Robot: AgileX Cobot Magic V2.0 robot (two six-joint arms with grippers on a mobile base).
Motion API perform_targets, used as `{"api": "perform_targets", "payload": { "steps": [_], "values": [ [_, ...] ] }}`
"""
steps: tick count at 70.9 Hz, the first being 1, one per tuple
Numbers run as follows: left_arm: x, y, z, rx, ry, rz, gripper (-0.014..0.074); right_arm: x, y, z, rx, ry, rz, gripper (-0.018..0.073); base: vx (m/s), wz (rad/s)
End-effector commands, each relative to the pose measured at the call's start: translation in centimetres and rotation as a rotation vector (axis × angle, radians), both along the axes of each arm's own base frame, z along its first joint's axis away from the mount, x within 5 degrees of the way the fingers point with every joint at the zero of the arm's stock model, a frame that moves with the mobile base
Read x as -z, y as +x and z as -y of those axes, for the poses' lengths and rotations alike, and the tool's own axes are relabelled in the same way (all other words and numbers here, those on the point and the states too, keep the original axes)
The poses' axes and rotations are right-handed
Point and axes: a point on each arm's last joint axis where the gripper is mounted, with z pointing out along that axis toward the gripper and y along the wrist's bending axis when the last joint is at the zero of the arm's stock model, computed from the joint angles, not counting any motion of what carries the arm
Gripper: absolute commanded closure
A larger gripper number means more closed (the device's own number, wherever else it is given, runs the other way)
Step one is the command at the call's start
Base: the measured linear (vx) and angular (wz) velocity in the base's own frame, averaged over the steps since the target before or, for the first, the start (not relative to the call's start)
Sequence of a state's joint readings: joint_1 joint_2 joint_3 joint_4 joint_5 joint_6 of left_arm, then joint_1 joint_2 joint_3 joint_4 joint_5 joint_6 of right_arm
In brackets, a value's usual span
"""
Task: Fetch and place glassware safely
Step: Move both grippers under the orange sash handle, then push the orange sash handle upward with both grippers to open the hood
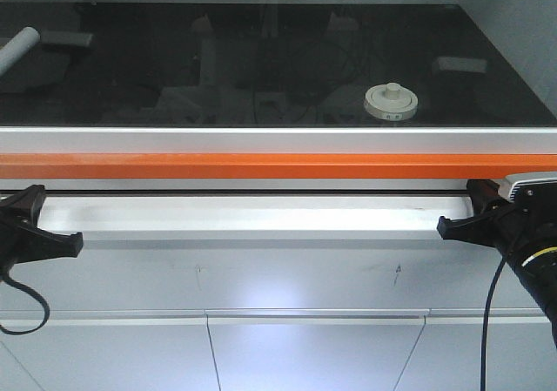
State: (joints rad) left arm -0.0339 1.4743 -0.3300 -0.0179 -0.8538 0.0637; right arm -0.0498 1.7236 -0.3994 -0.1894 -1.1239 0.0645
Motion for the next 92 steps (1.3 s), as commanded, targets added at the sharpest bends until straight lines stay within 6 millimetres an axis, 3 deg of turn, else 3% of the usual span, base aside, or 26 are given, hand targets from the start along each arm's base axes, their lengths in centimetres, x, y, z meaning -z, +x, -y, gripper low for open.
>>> {"api": "perform_targets", "payload": {
  "steps": [1,18,38,92],
  "values": [
    [-1.0,1.3,0.1,-0.002,-0.007,0.112,0.0603,-2.6,0.4,0.1,0.000,0.009,0.195,0.0560,0.00,0.00],
    [0.1,3.2,0.1,-0.003,-0.006,0.104,0.0603,-2.6,0.4,0.1,-0.001,0.009,0.194,0.0560,0.00,0.00],
    [-0.6,5.3,0.2,-0.002,-0.007,0.133,0.0603,-2.4,0.4,0.1,0.001,0.006,0.175,0.0560,0.00,0.00],
    [-2.3,5.1,0.2,-0.006,-0.061,0.240,0.0603,-2.9,0.3,0.1,-0.003,0.012,0.226,0.0560,0.00,0.00]
  ]
}}
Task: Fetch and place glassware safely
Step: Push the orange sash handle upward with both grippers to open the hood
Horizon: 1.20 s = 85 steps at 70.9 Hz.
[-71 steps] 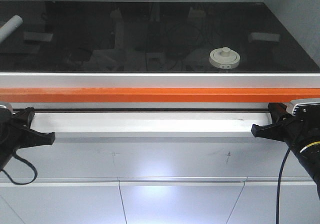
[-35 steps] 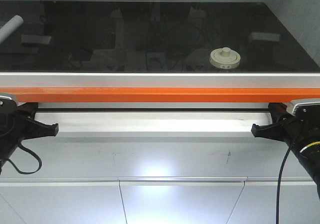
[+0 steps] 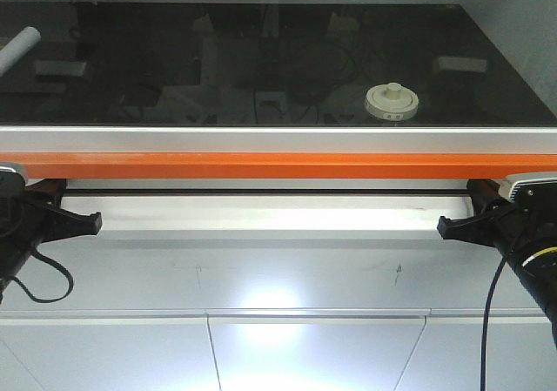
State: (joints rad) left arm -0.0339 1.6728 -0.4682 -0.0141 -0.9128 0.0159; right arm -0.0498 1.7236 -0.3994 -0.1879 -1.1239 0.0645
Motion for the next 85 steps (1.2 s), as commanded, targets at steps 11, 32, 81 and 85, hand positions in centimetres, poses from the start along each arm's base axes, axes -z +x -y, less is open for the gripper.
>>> {"api": "perform_targets", "payload": {
  "steps": [11,32,81,85],
  "values": [
    [-5.2,0.4,0.0,-0.004,-0.010,0.285,0.0603,-2.9,0.3,0.1,-0.006,0.012,0.232,0.0560,0.00,0.00],
    [-6.9,-0.3,0.0,-0.004,-0.012,0.331,0.0603,-4.9,-0.2,0.0,-0.005,0.006,0.291,0.0560,0.00,0.00],
    [-14.2,-0.7,0.0,0.000,-0.018,0.435,0.0603,-12.2,1.1,0.0,-0.018,-0.060,0.382,0.0560,0.00,0.00],
    [-15.1,-0.7,0.0,0.000,-0.018,0.451,0.0603,-12.9,1.1,0.0,-0.016,-0.063,0.398,0.0560,0.00,0.00]
  ]
}}
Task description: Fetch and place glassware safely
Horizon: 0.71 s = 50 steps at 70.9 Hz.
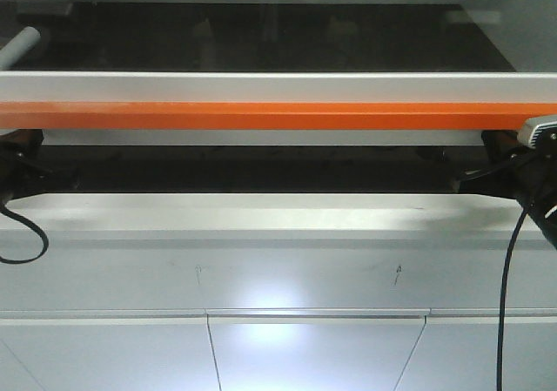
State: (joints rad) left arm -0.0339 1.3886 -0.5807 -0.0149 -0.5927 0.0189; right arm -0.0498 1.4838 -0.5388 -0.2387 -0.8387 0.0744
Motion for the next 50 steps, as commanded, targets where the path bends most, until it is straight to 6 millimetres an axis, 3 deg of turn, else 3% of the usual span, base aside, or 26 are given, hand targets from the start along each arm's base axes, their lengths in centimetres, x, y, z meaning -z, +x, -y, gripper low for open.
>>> {"api": "perform_targets", "payload": {
  "steps": [1,34,50],
  "values": [
    [-7.1,-0.1,0.0,-0.002,-0.015,0.379,0.0603,-5.7,0.0,0.0,-0.015,0.009,0.308,0.0560,0.00,0.00],
    [-14.2,-1.0,0.0,0.001,-0.020,0.483,0.0603,-12.3,-0.2,0.1,0.005,-0.009,0.393,0.0560,0.00,0.00],
    [-15.5,-1.7,0.0,0.001,-0.021,0.487,0.0603,-13.7,-0.7,0.2,0.017,-0.014,0.392,0.0560,0.00,0.00]
  ]
}}
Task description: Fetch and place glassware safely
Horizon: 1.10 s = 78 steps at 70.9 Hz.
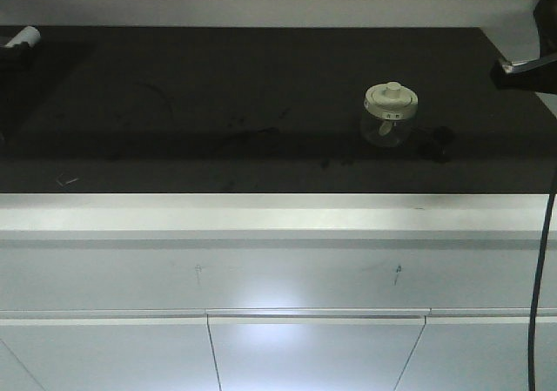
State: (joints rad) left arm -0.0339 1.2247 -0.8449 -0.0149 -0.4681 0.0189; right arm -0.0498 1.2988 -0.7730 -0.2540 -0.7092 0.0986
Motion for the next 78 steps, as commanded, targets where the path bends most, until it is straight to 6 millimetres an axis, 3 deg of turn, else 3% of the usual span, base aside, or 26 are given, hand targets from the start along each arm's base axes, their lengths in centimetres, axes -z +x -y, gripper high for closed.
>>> {"api": "perform_targets", "payload": {
  "steps": [1,33,49,66,78],
  "values": [
    [-3.6,-1.3,0.0,0.000,-0.010,0.185,0.0603,-2.5,-0.7,0.1,0.002,0.007,0.103,0.0560,0.00,0.00],
    [-3.5,-1.5,0.0,0.001,-0.011,0.149,0.0603,-2.2,-0.7,0.2,0.005,0.027,0.063,0.0560,0.00,0.00],
    [-3.2,-1.7,0.0,0.002,-0.010,0.095,0.0603,-2.7,-1.7,0.3,0.034,0.019,-0.003,0.0560,0.00,0.00],
    [-4.1,-4.3,-0.1,0.003,-0.010,0.080,0.0603,-3.0,-3.2,0.5,0.052,0.048,-0.066,0.0560,0.00,0.00],
    [-3.5,-6.7,-0.2,0.004,-0.008,0.062,0.0603,-1.8,-5.1,0.2,0.034,0.059,-0.070,0.0560,0.00,0.00]
  ]
}}
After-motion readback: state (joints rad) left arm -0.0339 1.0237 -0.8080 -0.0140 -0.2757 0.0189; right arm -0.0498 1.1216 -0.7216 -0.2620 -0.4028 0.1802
